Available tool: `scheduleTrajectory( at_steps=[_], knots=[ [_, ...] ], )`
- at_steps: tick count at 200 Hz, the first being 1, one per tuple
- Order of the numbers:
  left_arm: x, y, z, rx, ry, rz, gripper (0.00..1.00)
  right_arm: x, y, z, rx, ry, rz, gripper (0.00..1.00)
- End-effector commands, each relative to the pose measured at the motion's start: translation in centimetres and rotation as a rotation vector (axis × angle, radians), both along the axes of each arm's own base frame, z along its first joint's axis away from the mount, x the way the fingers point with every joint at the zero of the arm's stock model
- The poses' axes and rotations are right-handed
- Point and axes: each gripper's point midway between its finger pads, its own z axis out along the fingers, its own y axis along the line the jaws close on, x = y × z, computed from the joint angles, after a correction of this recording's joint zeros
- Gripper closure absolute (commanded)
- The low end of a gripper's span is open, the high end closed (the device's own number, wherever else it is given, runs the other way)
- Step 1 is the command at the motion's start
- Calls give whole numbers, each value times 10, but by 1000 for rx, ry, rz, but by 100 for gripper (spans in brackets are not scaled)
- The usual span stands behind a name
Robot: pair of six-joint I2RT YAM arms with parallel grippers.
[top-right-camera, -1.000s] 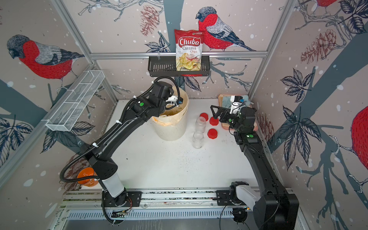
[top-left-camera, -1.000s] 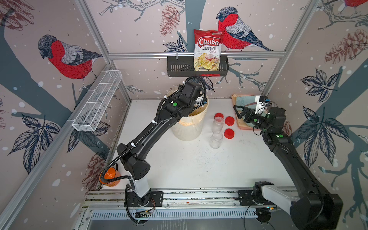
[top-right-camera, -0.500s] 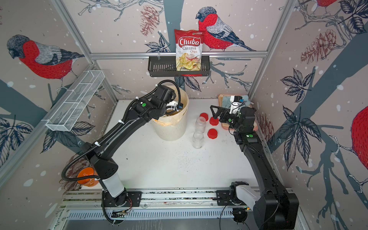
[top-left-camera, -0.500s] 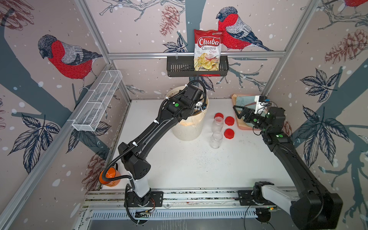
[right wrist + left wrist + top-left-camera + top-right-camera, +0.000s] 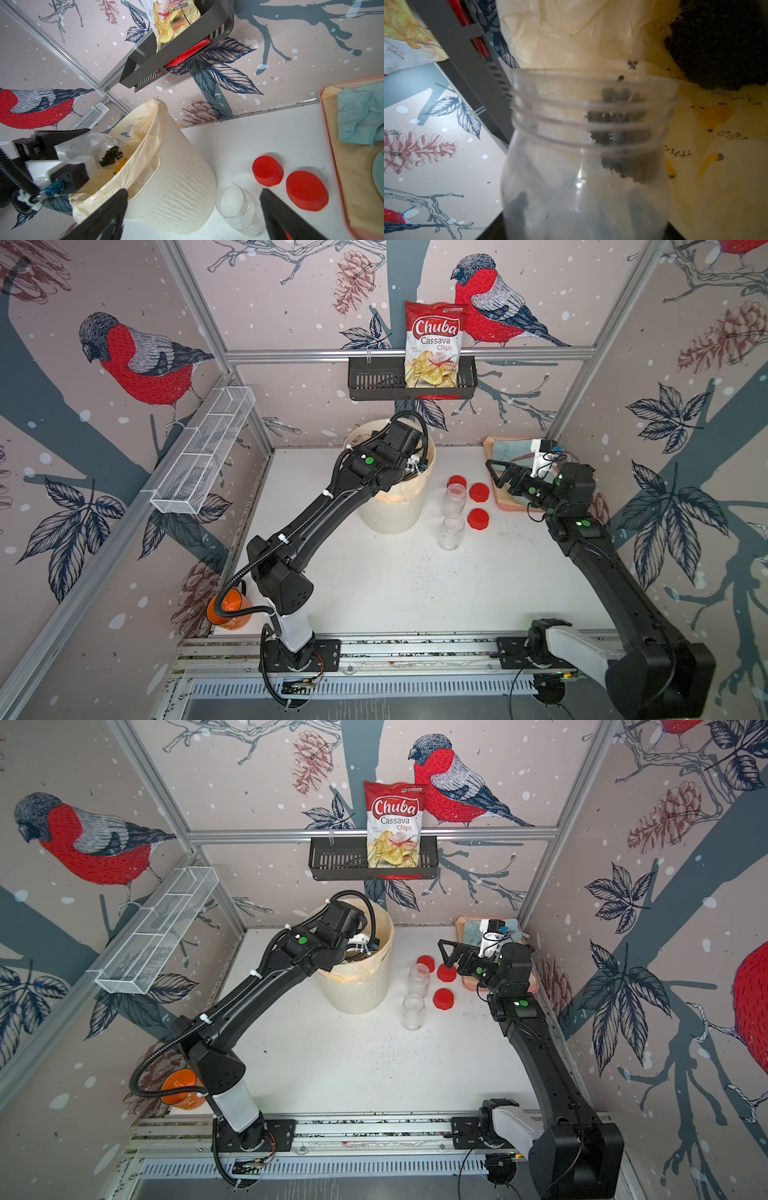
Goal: Empty moldy tea leaves from jars
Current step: Pour the moldy tea leaves from the jar into the trash bin.
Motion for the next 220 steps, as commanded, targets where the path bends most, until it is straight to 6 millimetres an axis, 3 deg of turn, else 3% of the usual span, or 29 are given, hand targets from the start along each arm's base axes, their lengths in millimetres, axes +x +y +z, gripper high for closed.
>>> scheduleTrajectory(
  at_steps=[1, 34, 65, 87, 120, 140, 178, 220],
  knots=[
    [4, 4, 0, 9, -18, 21, 29, 0, 3, 8, 10, -32, 16, 1],
    [13, 13, 36, 25, -101, 56, 29, -1, 2, 12, 2, -38, 14, 1],
    [10, 14, 41, 42, -112, 63, 29, 1, 4, 10, 10, -34, 21, 1],
    [7, 10, 31, 44, -79, 60, 28, 2, 5, 11, 13, -32, 29, 0],
    [0, 10, -1, 41, 19, 77, 27, 3, 7, 11, 21, -36, 35, 1],
    [3, 9, 4, 35, 9, 86, 27, 3, 7, 12, 24, -37, 39, 1],
    [8, 11, 33, 16, -61, 97, 26, 4, 10, 10, 29, -31, 54, 1],
    [4, 14, 1, 19, 28, 115, 28, 4, 16, 6, 44, -22, 68, 1]
  ],
)
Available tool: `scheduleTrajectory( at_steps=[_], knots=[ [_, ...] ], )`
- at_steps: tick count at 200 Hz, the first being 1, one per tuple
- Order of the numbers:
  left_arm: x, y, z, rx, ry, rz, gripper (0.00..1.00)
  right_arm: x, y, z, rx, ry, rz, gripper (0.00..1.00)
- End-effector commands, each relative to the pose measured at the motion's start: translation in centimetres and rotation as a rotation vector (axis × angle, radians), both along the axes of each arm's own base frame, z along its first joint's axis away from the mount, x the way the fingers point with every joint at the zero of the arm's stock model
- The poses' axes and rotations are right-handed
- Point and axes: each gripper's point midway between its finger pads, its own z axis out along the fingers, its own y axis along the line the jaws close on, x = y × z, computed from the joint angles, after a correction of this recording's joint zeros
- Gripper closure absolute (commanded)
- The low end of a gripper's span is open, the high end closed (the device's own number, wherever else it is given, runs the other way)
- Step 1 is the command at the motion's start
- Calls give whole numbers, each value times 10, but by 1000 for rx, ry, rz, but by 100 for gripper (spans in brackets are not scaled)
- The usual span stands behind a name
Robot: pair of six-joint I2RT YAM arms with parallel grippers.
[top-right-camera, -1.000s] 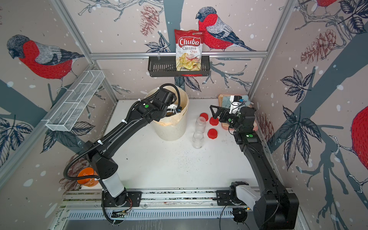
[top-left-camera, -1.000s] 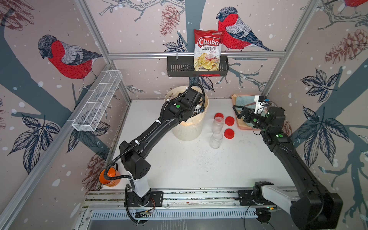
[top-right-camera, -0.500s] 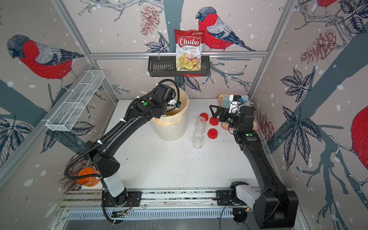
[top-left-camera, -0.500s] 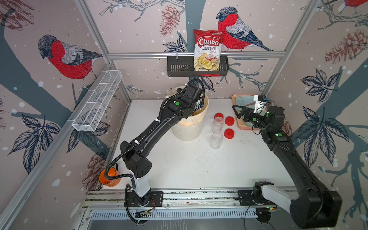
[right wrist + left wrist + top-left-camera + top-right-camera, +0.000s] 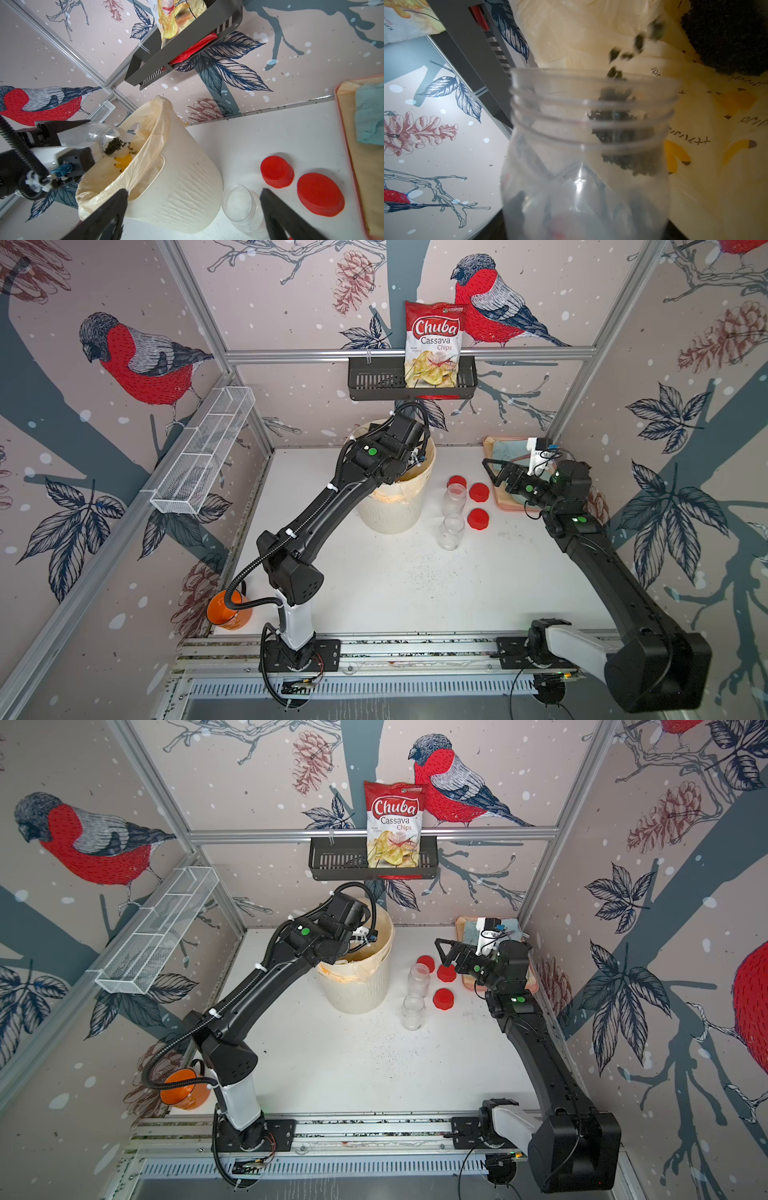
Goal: Empty moldy tea leaves from jars
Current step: Pour the moldy tea leaves from the jar into the trash bin.
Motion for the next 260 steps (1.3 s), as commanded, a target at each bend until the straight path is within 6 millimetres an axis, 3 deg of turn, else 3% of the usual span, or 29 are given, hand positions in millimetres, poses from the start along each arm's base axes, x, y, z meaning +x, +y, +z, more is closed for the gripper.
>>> scheduleTrajectory(
  at_steps=[1, 49, 98, 130, 156, 184, 212, 244, 260],
  knots=[
    [-4, 4, -17, -2, 52, 19, 28, -1, 5, 8, 19, -30, 23, 1],
    [-10, 0, 28, -130, -28, -55, 28, -1, 9, 13, 15, -40, 27, 1],
    [-23, -5, 13, -248, 73, -101, 29, -3, 16, 13, 15, -39, 45, 1],
    [-32, -11, 14, -309, 112, -128, 27, -4, 16, 15, 12, -45, 44, 1],
    [-45, -11, -6, -313, 210, -122, 27, -4, 19, 15, 13, -42, 49, 1],
    [-42, -5, -16, -291, 215, -83, 27, -4, 20, 15, 13, -43, 53, 1],
    [-37, -3, -9, -286, 182, -74, 28, -4, 20, 17, 10, -47, 48, 1],
    [-17, 16, 22, -229, 33, -16, 29, -3, 23, 17, 9, -45, 54, 1],
    [-17, 22, 17, -194, 37, -4, 28, -3, 24, 18, 8, -45, 57, 0]
  ],
)
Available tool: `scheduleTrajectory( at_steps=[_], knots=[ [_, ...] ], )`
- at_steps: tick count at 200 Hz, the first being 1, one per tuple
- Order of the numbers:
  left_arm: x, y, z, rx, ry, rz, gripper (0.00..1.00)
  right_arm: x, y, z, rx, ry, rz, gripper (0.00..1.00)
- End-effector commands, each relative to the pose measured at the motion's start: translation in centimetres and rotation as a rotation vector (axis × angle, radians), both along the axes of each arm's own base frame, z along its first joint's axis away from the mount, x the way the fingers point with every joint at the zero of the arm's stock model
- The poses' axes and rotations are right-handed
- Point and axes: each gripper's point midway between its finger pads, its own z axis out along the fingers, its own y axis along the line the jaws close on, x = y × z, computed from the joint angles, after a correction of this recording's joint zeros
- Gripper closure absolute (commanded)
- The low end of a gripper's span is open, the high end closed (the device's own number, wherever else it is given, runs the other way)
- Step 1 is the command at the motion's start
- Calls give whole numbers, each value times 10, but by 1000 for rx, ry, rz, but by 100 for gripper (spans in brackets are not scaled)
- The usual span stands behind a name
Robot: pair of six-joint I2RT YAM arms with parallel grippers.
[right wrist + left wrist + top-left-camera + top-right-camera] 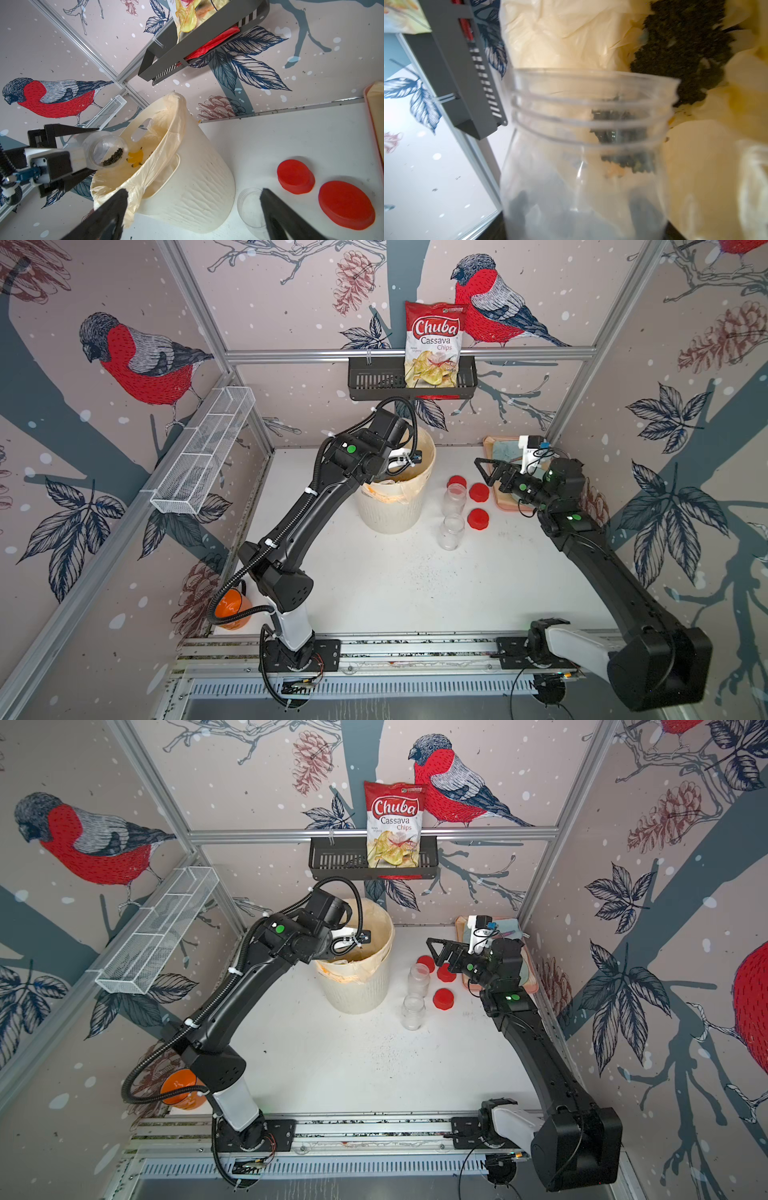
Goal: Empty moldy tea leaves from jars
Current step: Pour the moldy tea leaves from the jar into the trash bin.
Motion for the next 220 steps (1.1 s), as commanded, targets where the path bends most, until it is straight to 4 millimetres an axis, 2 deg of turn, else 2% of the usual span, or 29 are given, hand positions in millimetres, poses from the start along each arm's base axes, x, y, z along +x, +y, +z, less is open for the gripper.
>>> scheduleTrajectory(
  at_steps=[1, 26, 40, 55, 82, 95, 103, 131, 143, 164, 185, 220],
  knots=[
    [7, 13, 9, 62, -55, 40, 28, 1, 2, 11, 3, -35, -2, 1],
    [1, 6, -27, 37, 54, 30, 29, 2, 4, 9, 3, -32, -1, 1],
    [4, 6, -37, 53, 68, 42, 29, 3, 6, 8, 2, -30, 4, 1],
    [12, 9, -27, 55, 34, 56, 30, 3, 5, 10, -5, -33, 4, 1],
    [24, 11, 26, 59, -123, 50, 29, 3, 4, 13, -13, -42, -4, 1],
    [26, 15, 42, 82, -181, 56, 28, 3, 5, 12, -10, -39, -2, 1],
    [24, 15, 39, 88, -174, 54, 28, 4, 5, 11, -9, -36, -1, 0],
    [17, 7, -7, 47, -40, 40, 31, 5, 9, 9, -1, -33, 9, 0],
    [20, 5, -15, 20, -26, 54, 32, 5, 11, 9, -1, -32, 13, 0],
    [32, 4, -2, -43, -75, 64, 33, 4, 11, 12, -8, -39, 17, 1],
    [32, -1, 10, -98, -103, 47, 33, 4, 10, 13, -11, -41, 13, 0],
    [29, -2, 10, -162, -122, 49, 33, 4, 11, 10, -8, -35, 18, 1]
  ],
)
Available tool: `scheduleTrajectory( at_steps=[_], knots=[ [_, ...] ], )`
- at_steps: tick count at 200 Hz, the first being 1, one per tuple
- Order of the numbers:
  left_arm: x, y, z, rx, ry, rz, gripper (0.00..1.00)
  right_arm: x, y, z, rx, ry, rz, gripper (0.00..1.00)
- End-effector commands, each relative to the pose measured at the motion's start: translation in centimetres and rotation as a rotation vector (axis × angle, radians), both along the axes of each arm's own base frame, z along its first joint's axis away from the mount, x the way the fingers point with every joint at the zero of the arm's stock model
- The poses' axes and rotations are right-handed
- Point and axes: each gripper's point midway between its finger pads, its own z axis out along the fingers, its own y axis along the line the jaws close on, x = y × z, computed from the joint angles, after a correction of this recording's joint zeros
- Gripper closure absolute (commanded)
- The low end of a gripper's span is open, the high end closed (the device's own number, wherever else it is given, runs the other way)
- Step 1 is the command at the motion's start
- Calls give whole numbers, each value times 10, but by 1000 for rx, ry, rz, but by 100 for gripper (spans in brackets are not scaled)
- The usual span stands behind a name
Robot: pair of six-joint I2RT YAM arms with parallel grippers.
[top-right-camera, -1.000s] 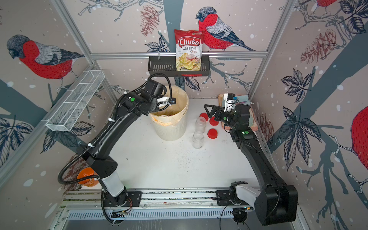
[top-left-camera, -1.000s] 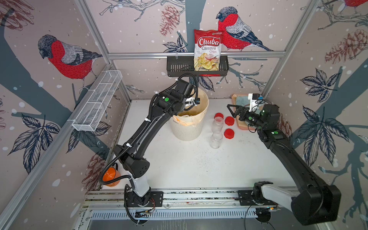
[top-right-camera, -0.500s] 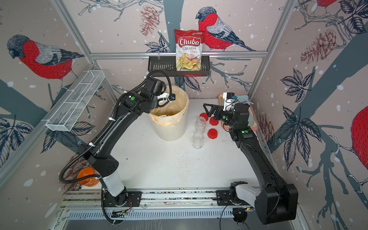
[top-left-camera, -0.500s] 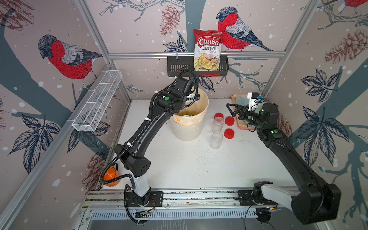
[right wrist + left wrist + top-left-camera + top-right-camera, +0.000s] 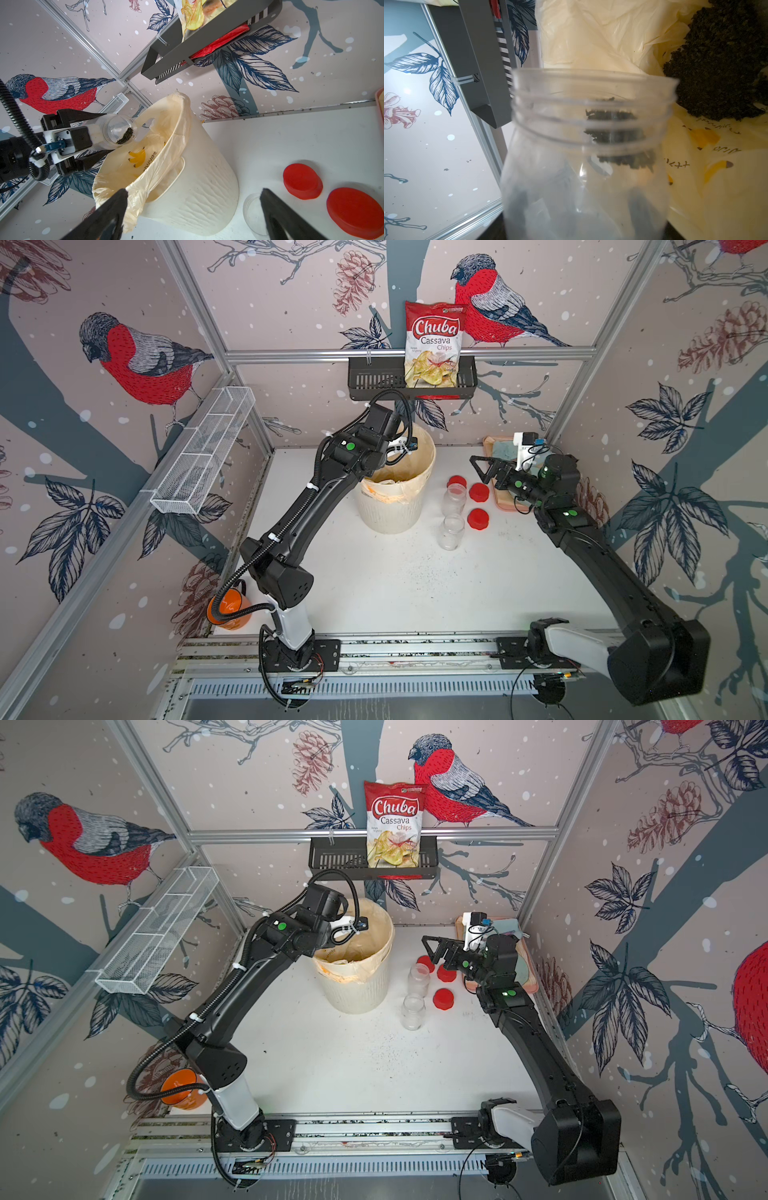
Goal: Empty moldy tea leaves from jars
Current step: Pour the moldy tea leaves from the jar into the trash bin.
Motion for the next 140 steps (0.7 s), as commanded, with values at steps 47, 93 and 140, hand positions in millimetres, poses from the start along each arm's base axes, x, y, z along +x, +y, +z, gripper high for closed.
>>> scheduleTrajectory(
  at_steps=[47, 93, 140],
  knots=[
    [1, 0, 3, -175, -76, -7, 34, 0, 2, 8, 4, -38, 7, 1],
    [-16, -10, 18, -357, -90, -94, 35, 0, 3, 6, 7, -39, 9, 0],
    [-26, -13, 24, -461, -86, -126, 35, -1, 3, 6, 15, -46, 9, 1]
  ],
)
